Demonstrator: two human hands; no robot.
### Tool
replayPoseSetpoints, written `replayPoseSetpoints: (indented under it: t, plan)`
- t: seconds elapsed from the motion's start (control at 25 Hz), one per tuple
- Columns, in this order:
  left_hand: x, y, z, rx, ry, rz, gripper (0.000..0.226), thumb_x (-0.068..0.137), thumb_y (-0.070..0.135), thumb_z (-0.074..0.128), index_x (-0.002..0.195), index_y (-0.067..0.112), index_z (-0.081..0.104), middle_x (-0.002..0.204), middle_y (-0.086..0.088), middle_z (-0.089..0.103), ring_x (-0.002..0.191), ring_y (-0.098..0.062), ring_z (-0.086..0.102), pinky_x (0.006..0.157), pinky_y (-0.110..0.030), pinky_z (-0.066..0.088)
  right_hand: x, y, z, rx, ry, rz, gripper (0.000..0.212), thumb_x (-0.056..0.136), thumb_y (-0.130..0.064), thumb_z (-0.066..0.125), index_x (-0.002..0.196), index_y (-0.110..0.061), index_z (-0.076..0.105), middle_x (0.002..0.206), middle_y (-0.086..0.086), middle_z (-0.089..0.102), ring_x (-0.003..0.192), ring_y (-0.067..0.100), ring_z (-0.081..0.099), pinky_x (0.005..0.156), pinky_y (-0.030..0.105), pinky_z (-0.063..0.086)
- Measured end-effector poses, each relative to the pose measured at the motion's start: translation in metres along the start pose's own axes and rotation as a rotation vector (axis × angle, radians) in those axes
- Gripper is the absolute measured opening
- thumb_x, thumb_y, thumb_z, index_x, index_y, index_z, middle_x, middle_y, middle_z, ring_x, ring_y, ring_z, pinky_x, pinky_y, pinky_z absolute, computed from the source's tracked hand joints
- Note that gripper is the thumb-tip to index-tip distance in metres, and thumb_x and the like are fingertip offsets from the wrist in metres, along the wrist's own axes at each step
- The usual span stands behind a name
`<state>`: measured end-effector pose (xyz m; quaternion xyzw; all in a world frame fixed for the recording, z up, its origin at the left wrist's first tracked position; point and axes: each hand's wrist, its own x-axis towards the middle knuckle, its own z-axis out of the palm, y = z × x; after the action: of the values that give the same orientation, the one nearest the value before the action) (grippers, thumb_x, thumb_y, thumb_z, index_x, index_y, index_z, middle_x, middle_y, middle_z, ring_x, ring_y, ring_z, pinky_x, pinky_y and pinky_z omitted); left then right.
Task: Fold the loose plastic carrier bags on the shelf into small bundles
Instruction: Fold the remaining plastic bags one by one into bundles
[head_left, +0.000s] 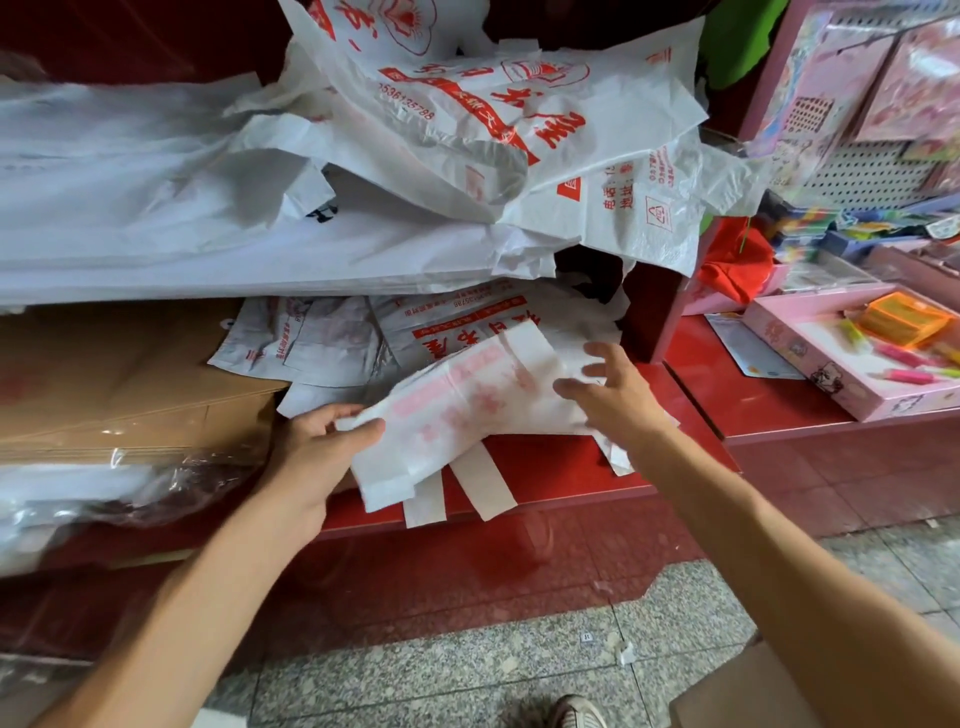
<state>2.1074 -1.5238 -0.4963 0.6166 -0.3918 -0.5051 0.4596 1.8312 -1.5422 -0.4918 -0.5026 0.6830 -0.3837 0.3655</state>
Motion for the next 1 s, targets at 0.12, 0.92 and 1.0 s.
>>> replayPoseSetpoints:
  t: [0.12,0.92,1.0]
  plan:
    - [-0.010,-0.005,0.013,-0.048,-0.111,-0.034,0.027,0.090,-0.004,0.060,0.109,0.015,0.064,0.095,-0.015,0.071,0.069,-0.025,0.069,0.052,-0.025,0.056,-0.025,-0.007,0.019,-0.363,0.086,-0.497,0.044,0.091,-0.027,0.064,0.132,-0.019,0.050,0.132,0.000,0.055,0.108,0.019,0.060,0.086,0.034,0.051]
    - [-0.004,-0.022,0.033,0.795,-0.276,0.757,0.040,0.082,0.019,0.075,0.119,0.031,0.065,0.111,0.018,0.062,0.099,0.005,0.057,0.083,-0.009,0.042,-0.039,-0.006,0.023,-0.412,-0.371,-0.562,0.018,0.093,-0.019,0.051,0.084,-0.014,0.065,0.073,-0.002,0.063,0.060,0.008,0.051,0.056,0.023,0.036]
    - [-0.007,-0.019,0.032,0.810,-0.329,0.705,0.012,0.088,0.027,0.071,0.099,0.033,0.073,0.086,0.022,0.068,0.079,0.003,0.062,0.067,-0.014,0.047,-0.041,-0.004,0.015,-0.449,-0.442,-0.555,0.017,0.096,-0.032,0.054,0.101,-0.022,0.067,0.087,-0.008,0.068,0.072,0.001,0.057,0.062,0.017,0.040]
